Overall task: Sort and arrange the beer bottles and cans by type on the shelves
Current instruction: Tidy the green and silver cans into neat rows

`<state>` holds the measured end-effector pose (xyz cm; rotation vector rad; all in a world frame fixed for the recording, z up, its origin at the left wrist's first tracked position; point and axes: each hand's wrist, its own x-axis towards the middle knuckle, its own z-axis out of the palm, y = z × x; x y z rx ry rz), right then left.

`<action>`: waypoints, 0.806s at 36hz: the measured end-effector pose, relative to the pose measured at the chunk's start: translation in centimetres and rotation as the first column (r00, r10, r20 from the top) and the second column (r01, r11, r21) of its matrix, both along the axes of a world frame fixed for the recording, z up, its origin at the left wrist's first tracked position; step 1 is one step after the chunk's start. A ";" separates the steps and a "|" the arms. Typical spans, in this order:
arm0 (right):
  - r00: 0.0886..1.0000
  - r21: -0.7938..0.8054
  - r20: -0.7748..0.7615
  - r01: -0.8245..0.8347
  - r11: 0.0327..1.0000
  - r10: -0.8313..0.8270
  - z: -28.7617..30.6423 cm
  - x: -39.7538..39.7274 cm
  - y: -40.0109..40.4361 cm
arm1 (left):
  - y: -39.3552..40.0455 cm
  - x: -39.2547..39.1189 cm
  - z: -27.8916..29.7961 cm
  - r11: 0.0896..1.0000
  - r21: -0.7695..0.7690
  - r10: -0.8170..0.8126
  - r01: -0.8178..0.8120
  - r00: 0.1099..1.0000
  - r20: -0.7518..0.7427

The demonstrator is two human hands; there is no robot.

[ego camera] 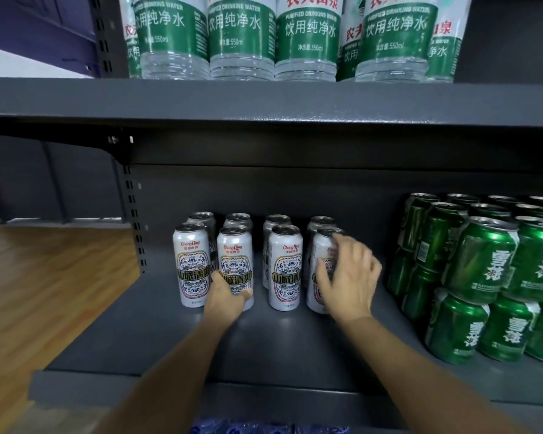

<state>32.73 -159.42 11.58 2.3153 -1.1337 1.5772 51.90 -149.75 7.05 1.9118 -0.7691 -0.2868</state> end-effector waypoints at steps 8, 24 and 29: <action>0.865 -0.121 -0.502 -0.072 0.990 0.001 5.9 4.0 0.4 | 0.0 0.6 -0.2 1.000 0.006 -0.010 0.010 1.000 0.003; 0.694 0.061 -0.718 0.129 0.990 -0.047 6.5 6.9 0.7 | 0.3 -0.3 -1.2 0.997 -0.073 0.042 -0.033 0.992 0.122; 0.781 0.092 -0.622 0.155 0.984 -0.065 5.3 7.2 1.4 | 0.3 -0.7 -1.5 0.992 -0.118 0.059 -0.045 0.991 0.121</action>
